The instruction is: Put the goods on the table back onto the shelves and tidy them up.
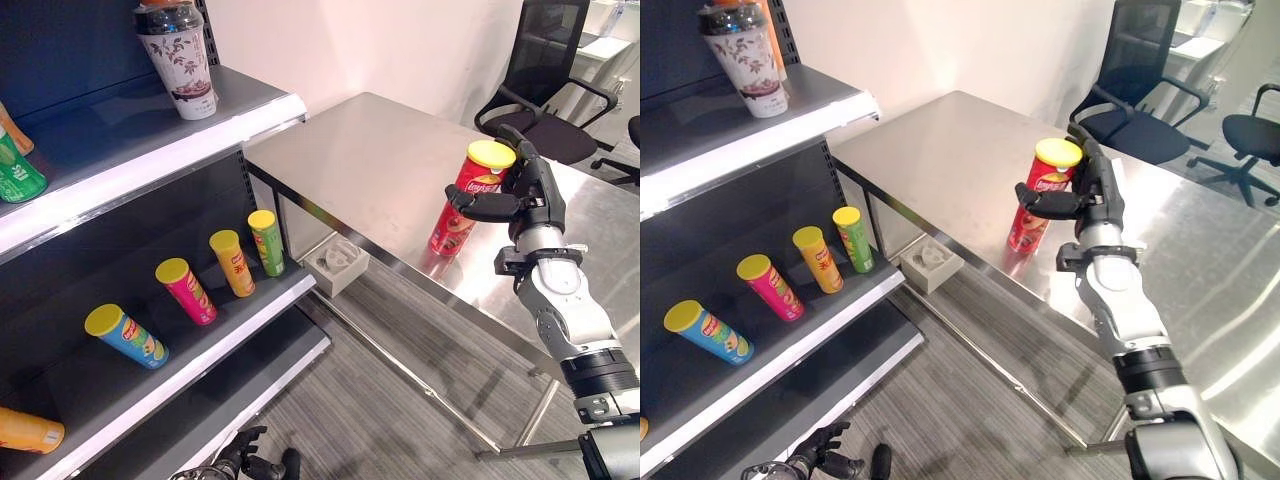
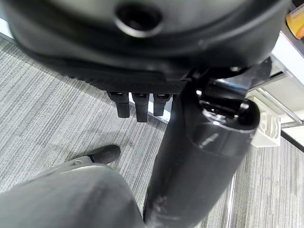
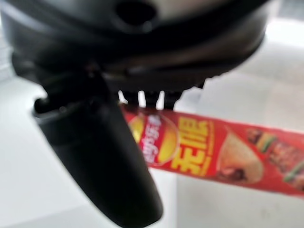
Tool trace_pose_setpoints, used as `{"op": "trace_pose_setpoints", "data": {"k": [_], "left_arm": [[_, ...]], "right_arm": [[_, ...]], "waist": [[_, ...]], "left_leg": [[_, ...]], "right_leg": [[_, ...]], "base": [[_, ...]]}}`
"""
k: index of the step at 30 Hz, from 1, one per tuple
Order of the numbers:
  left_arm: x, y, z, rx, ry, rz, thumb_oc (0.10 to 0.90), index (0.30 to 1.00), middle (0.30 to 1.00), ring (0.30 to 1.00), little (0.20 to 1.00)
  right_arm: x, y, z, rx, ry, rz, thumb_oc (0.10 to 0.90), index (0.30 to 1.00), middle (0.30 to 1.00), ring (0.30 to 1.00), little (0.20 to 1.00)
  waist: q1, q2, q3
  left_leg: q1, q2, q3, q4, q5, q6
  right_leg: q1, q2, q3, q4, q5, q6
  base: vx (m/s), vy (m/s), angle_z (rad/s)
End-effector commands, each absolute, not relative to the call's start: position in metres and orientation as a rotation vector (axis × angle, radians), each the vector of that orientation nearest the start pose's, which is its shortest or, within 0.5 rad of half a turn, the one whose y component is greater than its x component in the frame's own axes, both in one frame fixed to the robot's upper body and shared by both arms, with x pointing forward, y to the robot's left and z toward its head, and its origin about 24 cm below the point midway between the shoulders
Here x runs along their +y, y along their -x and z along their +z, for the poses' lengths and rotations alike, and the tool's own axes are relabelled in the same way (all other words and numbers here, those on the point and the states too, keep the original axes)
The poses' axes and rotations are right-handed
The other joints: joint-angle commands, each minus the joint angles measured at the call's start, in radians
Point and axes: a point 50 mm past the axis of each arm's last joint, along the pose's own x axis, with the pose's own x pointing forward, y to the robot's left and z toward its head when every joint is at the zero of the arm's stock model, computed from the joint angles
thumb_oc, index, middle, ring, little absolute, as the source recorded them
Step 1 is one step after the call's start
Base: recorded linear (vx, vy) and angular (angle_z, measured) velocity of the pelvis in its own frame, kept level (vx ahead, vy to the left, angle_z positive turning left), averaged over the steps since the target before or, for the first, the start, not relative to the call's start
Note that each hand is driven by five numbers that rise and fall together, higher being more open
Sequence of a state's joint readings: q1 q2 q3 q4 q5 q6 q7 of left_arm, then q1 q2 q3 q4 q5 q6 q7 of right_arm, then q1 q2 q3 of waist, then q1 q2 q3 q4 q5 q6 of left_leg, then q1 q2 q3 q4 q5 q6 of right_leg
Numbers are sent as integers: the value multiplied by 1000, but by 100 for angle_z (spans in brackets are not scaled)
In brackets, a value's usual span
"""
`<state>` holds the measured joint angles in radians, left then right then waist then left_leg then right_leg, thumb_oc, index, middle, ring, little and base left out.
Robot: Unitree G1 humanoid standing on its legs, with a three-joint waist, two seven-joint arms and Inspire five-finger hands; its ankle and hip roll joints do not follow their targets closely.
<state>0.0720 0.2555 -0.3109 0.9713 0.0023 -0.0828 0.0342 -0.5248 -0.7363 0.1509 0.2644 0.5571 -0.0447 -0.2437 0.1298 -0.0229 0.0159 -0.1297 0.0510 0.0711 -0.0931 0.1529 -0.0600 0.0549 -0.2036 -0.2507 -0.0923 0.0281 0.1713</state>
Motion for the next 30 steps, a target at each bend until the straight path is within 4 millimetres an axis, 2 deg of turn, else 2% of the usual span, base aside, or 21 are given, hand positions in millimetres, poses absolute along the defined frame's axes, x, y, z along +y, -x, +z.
{"op": "trace_pose_setpoints", "data": {"k": [1,5,6,7,8,22,24,30], "left_arm": [[218,-119,-145,969,-491,-186,800,900,900,900,900],[219,-120,-145,971,-490,-182,800,900,900,900,900],[219,-120,-145,971,-491,-182,800,900,900,900,900],[219,-120,-145,972,-491,-180,800,900,900,900,900],[219,-120,-145,972,-493,-180,800,900,900,900,900],[221,-120,-144,960,-511,-170,800,900,900,900,900],[220,-124,-143,943,-529,-165,800,900,900,900,900],[224,-128,-142,936,-545,-139,800,900,900,900,900]], "right_arm": [[-254,-335,267,-609,173,-188,800,900,900,900,900],[-255,-337,266,-603,154,-196,800,900,900,900,900],[-255,-337,266,-603,154,-196,761,841,841,841,841],[-255,-337,265,-602,146,-197,623,634,634,634,634],[-254,-337,265,-601,141,-197,400,300,300,300,300],[-263,-339,251,-573,118,-267,400,300,300,300,300],[-268,-331,245,-589,138,-301,400,300,300,300,300],[-267,-306,262,-727,214,-309,400,300,300,300,300]], "waist": [[44,-41,19],[47,-44,19],[47,-44,19],[49,-46,19],[49,-47,19],[62,-50,19],[56,-50,21],[32,-47,19]], "left_leg": [[24,10,19,6,-132,-17],[21,5,14,6,-133,-14],[21,5,14,6,-133,-14],[20,4,12,6,-133,-14],[20,4,11,6,-134,-13],[24,-6,8,6,-142,-8],[31,-5,12,6,-144,-7],[41,1,22,6,-148,-8]], "right_leg": [[89,-70,-50,5,90,51],[89,-72,-55,5,96,53],[89,-72,-55,5,96,53],[89,-73,-57,5,99,53],[89,-74,-56,5,101,53],[96,-85,-65,5,102,58],[100,-86,-63,5,96,57],[98,-85,-54,5,88,57]], "base": [[0,0,0],[4,4,2],[9,7,5],[5,11,8],[7,15,9],[0,4,2],[0,0,0],[-4,-2,-1]]}}
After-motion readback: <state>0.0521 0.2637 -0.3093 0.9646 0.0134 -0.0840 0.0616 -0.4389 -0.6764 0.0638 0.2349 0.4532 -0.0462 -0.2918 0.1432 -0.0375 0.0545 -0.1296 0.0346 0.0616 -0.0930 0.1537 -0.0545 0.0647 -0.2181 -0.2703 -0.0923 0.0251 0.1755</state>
